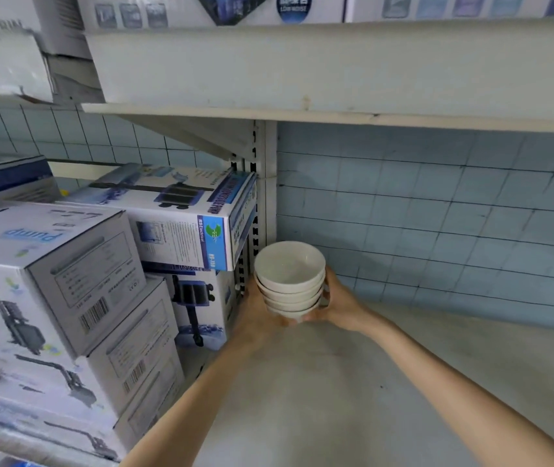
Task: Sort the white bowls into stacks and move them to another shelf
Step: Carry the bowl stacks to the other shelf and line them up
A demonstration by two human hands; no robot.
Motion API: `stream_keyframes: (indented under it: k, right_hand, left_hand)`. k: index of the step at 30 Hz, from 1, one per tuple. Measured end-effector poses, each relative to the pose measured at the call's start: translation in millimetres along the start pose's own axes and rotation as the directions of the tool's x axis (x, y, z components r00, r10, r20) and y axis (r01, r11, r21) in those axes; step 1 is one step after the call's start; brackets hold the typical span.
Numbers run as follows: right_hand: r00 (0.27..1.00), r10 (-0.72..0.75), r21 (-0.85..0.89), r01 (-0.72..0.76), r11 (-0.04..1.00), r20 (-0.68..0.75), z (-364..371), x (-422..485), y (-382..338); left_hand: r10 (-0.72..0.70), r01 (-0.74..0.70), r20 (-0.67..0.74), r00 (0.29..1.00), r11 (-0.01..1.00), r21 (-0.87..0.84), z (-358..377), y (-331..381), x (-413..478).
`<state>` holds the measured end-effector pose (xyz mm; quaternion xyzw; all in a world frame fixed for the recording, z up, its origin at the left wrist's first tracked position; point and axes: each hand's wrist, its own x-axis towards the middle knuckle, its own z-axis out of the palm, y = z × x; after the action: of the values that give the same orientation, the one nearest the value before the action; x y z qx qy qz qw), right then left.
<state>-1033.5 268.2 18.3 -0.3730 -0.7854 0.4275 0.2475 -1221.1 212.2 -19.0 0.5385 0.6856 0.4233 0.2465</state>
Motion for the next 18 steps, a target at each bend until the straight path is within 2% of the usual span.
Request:
stream_keyframes:
  k: [5, 7, 8, 11, 13, 16, 18]
  right_hand:
    - [0.997, 0.054, 0.018, -0.052, 0.998, -0.063, 8.1, -17.1, -10.1]
    - [0.989, 0.096, -0.066, -0.104, 0.992, -0.112, 10.3, -26.7, -14.0]
    - [0.983, 0.111, -0.163, -0.135, 0.977, -0.149, 10.4, -33.0, -16.4]
    - [0.952, 0.076, -0.534, -0.232, 0.813, -0.297, 4.1, -61.4, -26.1]
    - [0.928, -0.008, -0.677, -0.265, 0.687, -0.372, -2.3, -87.6, -30.9]
    - [0.891, 0.069, -0.747, -0.416, 0.519, -0.448, -13.8, -136.4, -27.6]
    - [0.837, 0.106, -0.716, -0.519, 0.467, -0.537, -20.3, -173.0, -26.3]
  left_hand:
    - [0.119, -0.119, -0.009, 0.993, 0.985, -0.126, -5.3, 21.2, -21.0]
    - [0.180, -0.182, -0.029, 0.983, 0.966, -0.181, -11.5, 26.0, -28.5]
    - [0.186, -0.188, -0.027, 0.982, 0.969, -0.158, -15.8, 29.6, -32.6]
    - [0.228, -0.227, -0.021, 0.973, 0.972, 0.056, -26.5, 37.9, -46.6]
    - [0.288, -0.286, 0.024, 0.957, 0.933, 0.217, -32.4, 39.4, -57.9]
    - [0.422, -0.421, 0.095, 0.902, 0.805, 0.418, -43.2, 41.6, -76.2]
    - [0.491, -0.479, 0.109, 0.864, 0.737, 0.476, -45.6, 42.8, -81.3]
